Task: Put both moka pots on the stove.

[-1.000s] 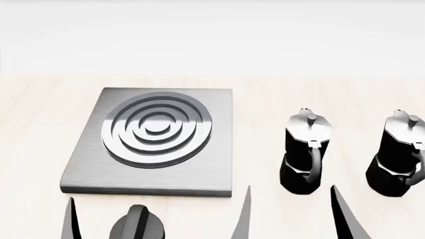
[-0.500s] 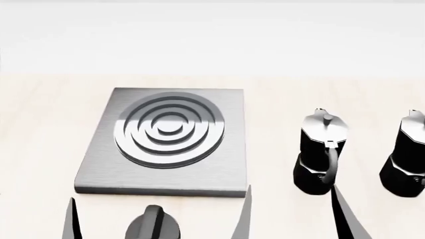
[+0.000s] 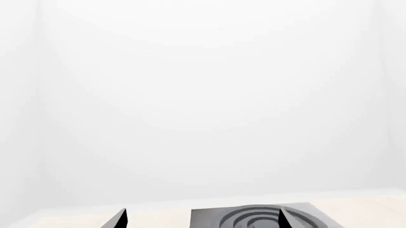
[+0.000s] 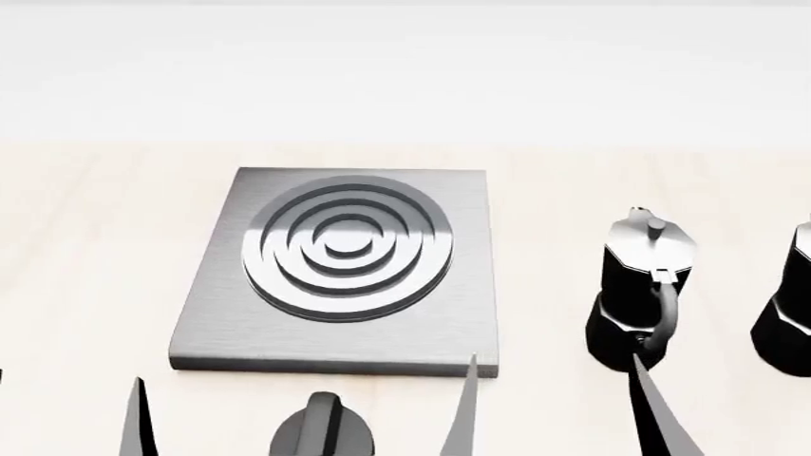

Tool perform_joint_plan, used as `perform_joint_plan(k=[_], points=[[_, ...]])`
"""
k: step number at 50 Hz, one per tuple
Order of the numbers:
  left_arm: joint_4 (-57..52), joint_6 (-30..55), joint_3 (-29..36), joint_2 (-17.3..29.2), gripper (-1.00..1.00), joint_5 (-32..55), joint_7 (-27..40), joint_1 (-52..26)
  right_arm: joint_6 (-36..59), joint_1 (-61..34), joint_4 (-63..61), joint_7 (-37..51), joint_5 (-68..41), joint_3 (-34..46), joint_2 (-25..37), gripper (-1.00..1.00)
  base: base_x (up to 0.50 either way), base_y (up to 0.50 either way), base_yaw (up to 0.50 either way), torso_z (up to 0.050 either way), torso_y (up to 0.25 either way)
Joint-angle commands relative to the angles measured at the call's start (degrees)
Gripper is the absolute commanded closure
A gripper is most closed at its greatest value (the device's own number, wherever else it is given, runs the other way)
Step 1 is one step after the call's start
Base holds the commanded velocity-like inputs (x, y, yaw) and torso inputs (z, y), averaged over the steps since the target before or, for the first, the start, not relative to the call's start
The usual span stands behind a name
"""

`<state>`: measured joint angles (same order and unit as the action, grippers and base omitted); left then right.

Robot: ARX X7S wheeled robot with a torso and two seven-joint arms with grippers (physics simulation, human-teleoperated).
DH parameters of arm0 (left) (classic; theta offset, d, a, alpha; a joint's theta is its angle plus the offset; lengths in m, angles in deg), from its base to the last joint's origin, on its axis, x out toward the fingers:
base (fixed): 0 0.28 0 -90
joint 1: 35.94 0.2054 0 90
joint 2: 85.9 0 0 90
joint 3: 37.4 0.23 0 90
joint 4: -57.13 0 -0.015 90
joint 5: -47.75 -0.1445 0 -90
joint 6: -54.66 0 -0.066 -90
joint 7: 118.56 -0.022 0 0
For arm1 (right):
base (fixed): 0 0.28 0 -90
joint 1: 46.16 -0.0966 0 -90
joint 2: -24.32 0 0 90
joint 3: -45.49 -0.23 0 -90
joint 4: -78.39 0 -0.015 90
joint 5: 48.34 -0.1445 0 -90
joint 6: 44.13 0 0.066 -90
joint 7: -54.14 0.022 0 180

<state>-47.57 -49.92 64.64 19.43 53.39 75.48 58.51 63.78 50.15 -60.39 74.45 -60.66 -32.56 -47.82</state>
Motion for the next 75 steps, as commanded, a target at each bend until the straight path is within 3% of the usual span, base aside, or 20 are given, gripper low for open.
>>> perform_joint_plan(k=[1, 20, 24, 27, 33, 39, 53, 61, 75], points=[[0.1, 0.0, 0.3, 0.2, -1.00, 0.1, 0.3, -0.2, 0.9, -0.5, 0.6, 0.6, 1.2, 1.3, 0.5, -1.00, 0.00, 0.00, 0.00, 0.000, 0.000], [0.0, -0.5, 0.7, 0.5, -1.00, 0.2, 0.7, -0.1, 7.5, -3.4, -3.1, 3.6, 0.6, 1.0, 0.6, -1.00, 0.00, 0.00, 0.00, 0.000, 0.000], [0.0, -0.6, 0.9, 0.6, -1.00, 0.2, 0.7, 0.0, 13.4, -6.4, -4.8, 4.0, -3.8, -1.5, 0.5, -1.00, 0.00, 0.00, 0.00, 0.000, 0.000], [-0.1, -0.6, 0.9, 0.6, -1.00, 0.3, 0.8, 0.0, 23.9, -11.4, -6.1, 5.4, -9.5, -4.4, 0.3, -1.00, 0.00, 0.00, 0.00, 0.000, 0.000], [0.1, -0.3, 1.3, 0.7, -1.00, 0.3, 0.8, -0.2, 29.1, -20.4, -1.2, 5.1, -13.7, -8.5, 0.3, -1.00, 0.00, 0.00, 0.00, 0.000, 0.000], [0.2, -0.1, 1.5, 0.7, -1.00, 0.6, 0.8, -0.4, 40.8, -30.2, 1.7, 6.2, -17.6, -10.3, 1.9, -1.00, 0.00, 0.00, 0.00, 0.000, 0.000], [0.3, -0.3, 1.2, 1.1, -1.00, 1.2, 1.1, -0.4, 46.6, -39.0, 12.4, 2.7, -18.5, -9.6, 6.5, -1.00, 0.00, 0.00, 0.00, 0.000, 0.000], [0.9, -0.5, 1.4, 1.2, -1.00, 1.4, 1.2, -0.6, 50.3, -40.7, 18.4, -2.9, -24.5, -13.7, 7.6, -1.00, 0.00, 0.00, 0.00, 0.000, 0.000], [2.4, -1.5, 1.2, 1.4, -1.00, 1.7, 1.5, -1.1, 47.3, -46.2, 33.7, -9.2, -22.0, -8.5, 10.2, -1.00, 0.00, 0.00, 0.00, 0.000, 0.000]])
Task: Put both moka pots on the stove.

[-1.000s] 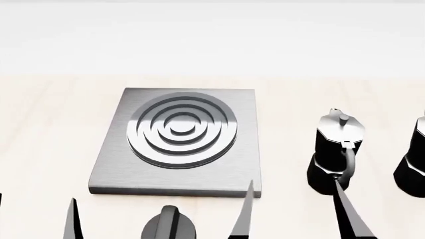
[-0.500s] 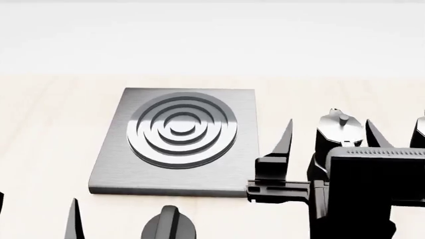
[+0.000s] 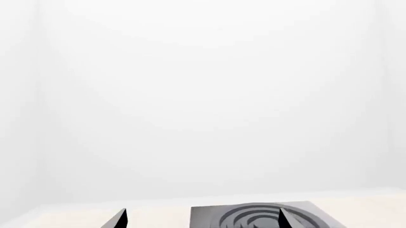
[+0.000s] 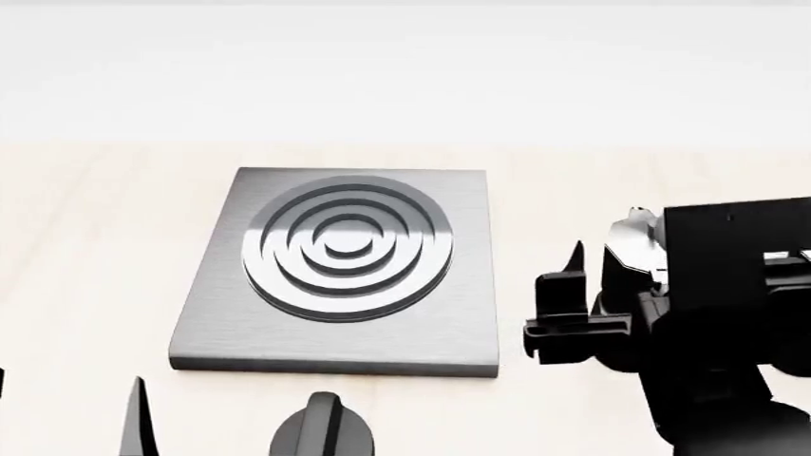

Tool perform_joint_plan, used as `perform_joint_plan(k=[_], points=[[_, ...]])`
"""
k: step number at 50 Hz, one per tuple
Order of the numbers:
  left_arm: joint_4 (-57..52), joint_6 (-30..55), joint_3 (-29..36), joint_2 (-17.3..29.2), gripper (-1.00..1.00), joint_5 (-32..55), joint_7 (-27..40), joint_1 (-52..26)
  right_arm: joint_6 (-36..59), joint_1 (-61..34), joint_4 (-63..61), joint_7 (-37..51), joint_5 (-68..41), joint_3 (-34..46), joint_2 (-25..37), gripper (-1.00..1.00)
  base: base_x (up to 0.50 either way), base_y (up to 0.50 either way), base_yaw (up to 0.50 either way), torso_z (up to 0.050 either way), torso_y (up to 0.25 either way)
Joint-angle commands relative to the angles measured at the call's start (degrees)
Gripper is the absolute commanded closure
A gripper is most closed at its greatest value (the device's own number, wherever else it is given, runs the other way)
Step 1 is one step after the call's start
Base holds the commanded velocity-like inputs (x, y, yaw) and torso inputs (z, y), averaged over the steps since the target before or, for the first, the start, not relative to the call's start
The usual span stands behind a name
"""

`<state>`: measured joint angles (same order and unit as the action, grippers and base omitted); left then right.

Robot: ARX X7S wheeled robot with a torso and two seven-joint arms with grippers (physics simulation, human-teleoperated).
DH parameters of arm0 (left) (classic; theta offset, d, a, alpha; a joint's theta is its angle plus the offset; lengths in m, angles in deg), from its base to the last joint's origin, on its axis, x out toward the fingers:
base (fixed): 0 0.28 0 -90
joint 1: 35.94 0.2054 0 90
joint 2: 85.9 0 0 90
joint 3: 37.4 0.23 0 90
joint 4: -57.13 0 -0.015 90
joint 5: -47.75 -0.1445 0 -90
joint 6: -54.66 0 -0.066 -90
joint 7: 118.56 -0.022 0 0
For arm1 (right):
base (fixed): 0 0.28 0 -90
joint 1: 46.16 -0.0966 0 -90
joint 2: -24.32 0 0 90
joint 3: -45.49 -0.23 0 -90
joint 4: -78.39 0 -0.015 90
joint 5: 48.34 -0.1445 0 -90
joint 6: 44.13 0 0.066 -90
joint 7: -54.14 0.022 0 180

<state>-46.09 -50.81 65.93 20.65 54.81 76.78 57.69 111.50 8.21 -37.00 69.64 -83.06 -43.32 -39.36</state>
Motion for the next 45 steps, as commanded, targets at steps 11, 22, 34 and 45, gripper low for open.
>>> perform_joint_plan(k=[11, 22, 34, 45], points=[[0.4, -0.4, -0.1, 0.5, -1.00, 0.4, 0.6, -0.1, -1.9, -5.8, 14.8, -5.3, 1.9, 3.4, 2.7, -1.00, 0.00, 0.00, 0.00, 0.000, 0.000], [0.9, -0.9, 0.1, 0.6, -1.00, 0.5, 0.7, -0.2, -4.3, -7.2, 20.7, -8.0, 2.3, 4.2, 3.2, -1.00, 0.00, 0.00, 0.00, 0.000, 0.000], [2.0, -1.4, 0.3, 0.6, -1.00, 0.5, 0.9, -0.6, -6.3, -7.6, 25.4, -9.7, 3.4, 5.8, 3.2, -1.00, 0.00, 0.00, 0.00, 0.000, 0.000], [2.3, -1.6, 0.6, 0.7, -1.00, 0.4, 1.1, -0.6, -8.0, -7.2, 29.4, -10.5, 4.9, 7.7, 3.2, -1.00, 0.00, 0.00, 0.00, 0.000, 0.000]])
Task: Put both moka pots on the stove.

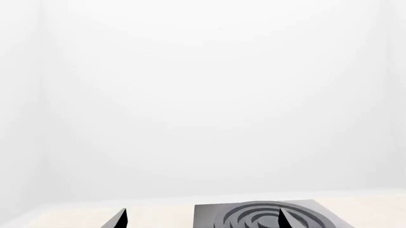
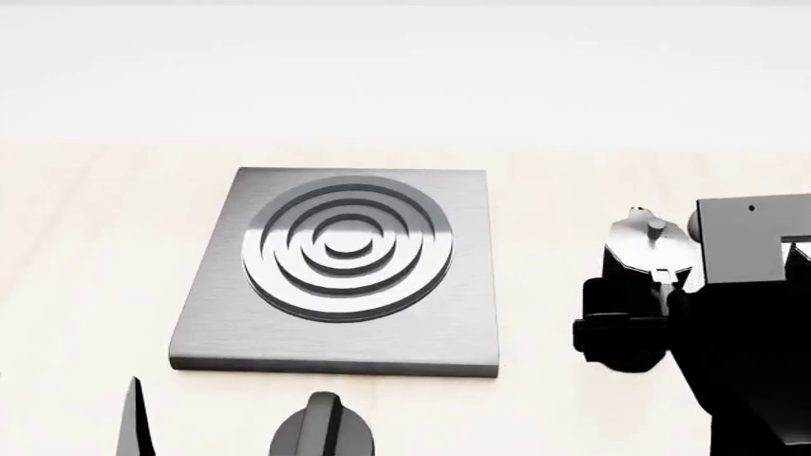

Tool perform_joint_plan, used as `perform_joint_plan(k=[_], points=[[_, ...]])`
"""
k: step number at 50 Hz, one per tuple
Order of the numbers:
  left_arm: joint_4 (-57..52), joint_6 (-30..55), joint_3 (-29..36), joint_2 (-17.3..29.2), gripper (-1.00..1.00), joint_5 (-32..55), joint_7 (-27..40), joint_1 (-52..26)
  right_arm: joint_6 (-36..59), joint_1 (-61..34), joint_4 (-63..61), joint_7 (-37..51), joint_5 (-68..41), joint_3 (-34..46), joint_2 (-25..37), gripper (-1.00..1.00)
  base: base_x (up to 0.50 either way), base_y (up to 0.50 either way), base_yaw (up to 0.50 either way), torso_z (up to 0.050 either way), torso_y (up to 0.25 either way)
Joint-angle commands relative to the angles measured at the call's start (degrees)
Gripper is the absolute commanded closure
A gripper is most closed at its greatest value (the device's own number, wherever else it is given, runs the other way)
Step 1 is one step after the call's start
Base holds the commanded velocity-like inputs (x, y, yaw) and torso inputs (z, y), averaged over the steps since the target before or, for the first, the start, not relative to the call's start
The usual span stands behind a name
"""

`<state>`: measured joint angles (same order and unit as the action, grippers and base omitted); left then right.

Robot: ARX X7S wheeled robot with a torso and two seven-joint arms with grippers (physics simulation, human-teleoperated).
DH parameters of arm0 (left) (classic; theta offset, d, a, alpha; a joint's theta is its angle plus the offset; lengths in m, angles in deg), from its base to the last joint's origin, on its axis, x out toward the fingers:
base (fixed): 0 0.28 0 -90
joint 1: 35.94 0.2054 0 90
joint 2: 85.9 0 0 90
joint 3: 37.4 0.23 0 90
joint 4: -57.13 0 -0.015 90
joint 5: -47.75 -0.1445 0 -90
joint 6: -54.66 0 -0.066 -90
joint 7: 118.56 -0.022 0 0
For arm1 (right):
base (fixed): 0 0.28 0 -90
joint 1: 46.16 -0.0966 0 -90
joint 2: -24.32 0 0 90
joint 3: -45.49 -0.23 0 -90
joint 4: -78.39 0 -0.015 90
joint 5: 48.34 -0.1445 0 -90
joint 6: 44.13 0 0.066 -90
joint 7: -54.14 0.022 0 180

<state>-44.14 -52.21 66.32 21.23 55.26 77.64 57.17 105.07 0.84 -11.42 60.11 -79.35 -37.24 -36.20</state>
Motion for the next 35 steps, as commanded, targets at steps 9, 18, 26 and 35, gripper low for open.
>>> perform_joint_plan(k=[9, 18, 26, 35], points=[[0.5, -0.3, 0.4, 0.2, -1.00, 0.1, 0.3, -0.2, -3.2, 1.0, 6.4, -1.4, 2.0, 2.4, -0.2, -1.00, 0.00, 0.00, 0.00, 0.000, 0.000], [0.4, -0.3, 0.6, 0.4, -1.00, 0.1, 0.4, -0.2, -4.9, 1.5, 8.5, -1.9, 2.8, 3.4, -0.6, -1.00, 0.00, 0.00, 0.00, 0.000, 0.000], [1.6, -1.1, 0.8, 0.3, -1.00, 0.2, 0.4, -0.4, -6.6, 1.4, 10.8, -2.6, 3.6, 4.3, -1.0, -1.00, 0.00, 0.00, 0.00, 0.000, 0.000], [1.8, -1.5, 0.9, 0.4, -1.00, 0.0, 0.6, -0.3, -7.4, 0.9, 12.5, -2.8, 4.0, 4.7, -1.2, -1.00, 0.00, 0.00, 0.00, 0.000, 0.000]])
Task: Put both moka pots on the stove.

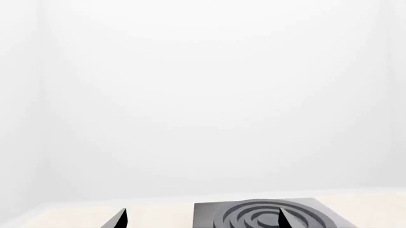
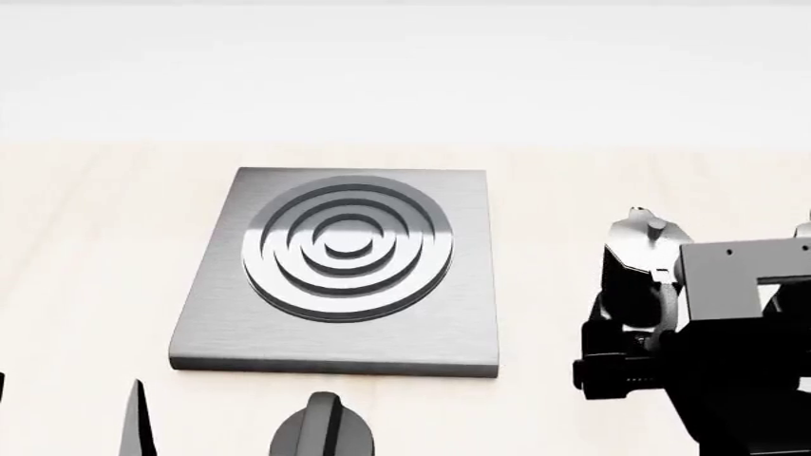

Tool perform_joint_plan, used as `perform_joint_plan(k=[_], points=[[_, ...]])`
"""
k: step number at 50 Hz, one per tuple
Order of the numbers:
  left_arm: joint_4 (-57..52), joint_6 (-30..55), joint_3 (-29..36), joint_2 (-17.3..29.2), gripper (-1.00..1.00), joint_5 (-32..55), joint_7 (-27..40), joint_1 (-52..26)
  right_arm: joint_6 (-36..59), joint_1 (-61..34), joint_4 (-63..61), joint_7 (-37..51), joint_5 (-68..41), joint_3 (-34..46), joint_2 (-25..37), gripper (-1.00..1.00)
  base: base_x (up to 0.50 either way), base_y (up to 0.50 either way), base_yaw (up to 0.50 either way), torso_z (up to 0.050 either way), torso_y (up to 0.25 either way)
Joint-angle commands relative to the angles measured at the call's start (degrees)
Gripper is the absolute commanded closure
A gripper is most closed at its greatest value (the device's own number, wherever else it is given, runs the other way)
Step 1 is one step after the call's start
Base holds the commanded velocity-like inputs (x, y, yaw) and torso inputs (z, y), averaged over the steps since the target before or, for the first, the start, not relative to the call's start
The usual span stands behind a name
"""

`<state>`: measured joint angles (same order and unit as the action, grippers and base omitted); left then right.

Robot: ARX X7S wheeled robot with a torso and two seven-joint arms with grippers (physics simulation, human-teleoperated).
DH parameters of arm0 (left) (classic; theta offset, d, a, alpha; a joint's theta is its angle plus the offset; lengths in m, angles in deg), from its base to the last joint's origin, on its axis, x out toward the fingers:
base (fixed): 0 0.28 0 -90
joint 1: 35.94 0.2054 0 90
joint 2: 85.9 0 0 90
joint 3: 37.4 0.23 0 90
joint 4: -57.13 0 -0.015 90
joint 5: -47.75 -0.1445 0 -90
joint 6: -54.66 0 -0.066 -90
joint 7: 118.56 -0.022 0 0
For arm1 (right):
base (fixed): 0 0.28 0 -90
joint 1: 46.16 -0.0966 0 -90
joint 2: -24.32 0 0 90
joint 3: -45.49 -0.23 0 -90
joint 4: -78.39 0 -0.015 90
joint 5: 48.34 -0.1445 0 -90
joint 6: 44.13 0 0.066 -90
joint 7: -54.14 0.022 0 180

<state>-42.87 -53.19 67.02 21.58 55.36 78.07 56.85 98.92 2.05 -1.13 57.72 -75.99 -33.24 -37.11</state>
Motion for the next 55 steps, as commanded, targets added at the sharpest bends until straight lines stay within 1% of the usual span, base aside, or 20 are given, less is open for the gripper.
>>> perform_joint_plan(k=[1, 4, 12, 22, 23, 24, 29, 30, 32, 42, 50, 55], points=[[0.5, -0.6, 0.2, 0.1, -1.00, -0.1, 0.2, 0.0, -1.5, -0.5, 2.6, -0.5, 0.8, 0.7, -0.4, -1.00, 0.00, 0.00, 0.00, 0.000, 0.000], [0.7, -0.7, 0.2, 0.1, -1.00, -0.1, 0.3, 0.0, -2.4, -1.0, 4.1, -0.7, 1.0, 0.6, -0.4, -1.00, 0.00, 0.00, 0.00, 0.000, 0.000], [1.2, -1.1, 0.5, 0.1, -1.00, -0.2, 0.4, 0.0, -0.5, -0.9, 2.1, 0.4, 0.3, 0.0, -0.1, -1.00, 0.00, 0.00, 0.00, 0.000, 0.000], [1.4, -1.2, 0.6, 0.2, -1.00, -0.1, 0.5, -0.1, -1.2, -0.9, 3.2, 0.3, 0.6, 0.3, -0.5, -1.00, 0.00, 0.00, 0.00, 0.000, 0.000], [1.4, -1.3, 0.7, 0.2, -1.00, -0.2, 0.5, -0.1, -4.4, -1.2, 6.9, -0.9, 1.6, 1.1, -1.1, -1.00, 0.00, 0.00, 0.00, 0.000, 0.000], [1.4, -1.4, 0.7, 0.2, -1.00, -0.1, 0.5, 0.0, -5.2, -1.2, 7.9, -1.2, 2.0, 1.4, -1.2, -1.00, 0.00, 0.00, 0.00, 0.000, 0.000], [1.5, -1.5, 0.7, 0.3, -1.00, -0.1, 0.6, 0.0, -4.7, -0.8, 7.2, -1.1, 1.8, 1.6, -1.2, -1.00, 0.00, 0.00, 0.00, 0.000, 0.000], [1.4, -1.4, 0.7, 0.3, -1.00, -0.1, 0.6, 0.0, -4.6, -0.7, 6.8, -0.9, 1.7, 1.5, -1.2, 1.00, 0.00, 0.00, 0.00, 0.000, 0.000], [1.4, -1.4, 0.7, 0.4, -1.00, -0.1, 0.7, 0.0, -6.1, -0.9, 8.3, -1.4, 2.2, 1.8, -1.5, 1.00, 0.00, 0.00, 0.00, 0.000, 0.000], [1.3, -1.3, 0.9, 0.5, -1.00, 0.0, 0.9, -0.1, -5.4, -0.9, 7.2, -1.4, 1.8, 1.6, -1.1, 1.00, 0.00, 0.00, 0.00, 0.000, 0.000], [1.3, -1.2, 1.0, 0.6, -1.00, 0.1, 1.0, -0.2, -3.7, -0.5, 2.5, -0.4, 0.8, 1.0, -0.5, 1.00, 0.00, 0.00, 0.00, 0.000, 0.000], [1.2, -1.5, 1.1, 0.7, -1.00, -0.1, 1.2, 0.2, -2.2, -0.9, -3.2, 0.9, 0.1, 0.3, 0.3, 1.00, 0.00, 0.00, 0.00, 0.000, 0.000]])
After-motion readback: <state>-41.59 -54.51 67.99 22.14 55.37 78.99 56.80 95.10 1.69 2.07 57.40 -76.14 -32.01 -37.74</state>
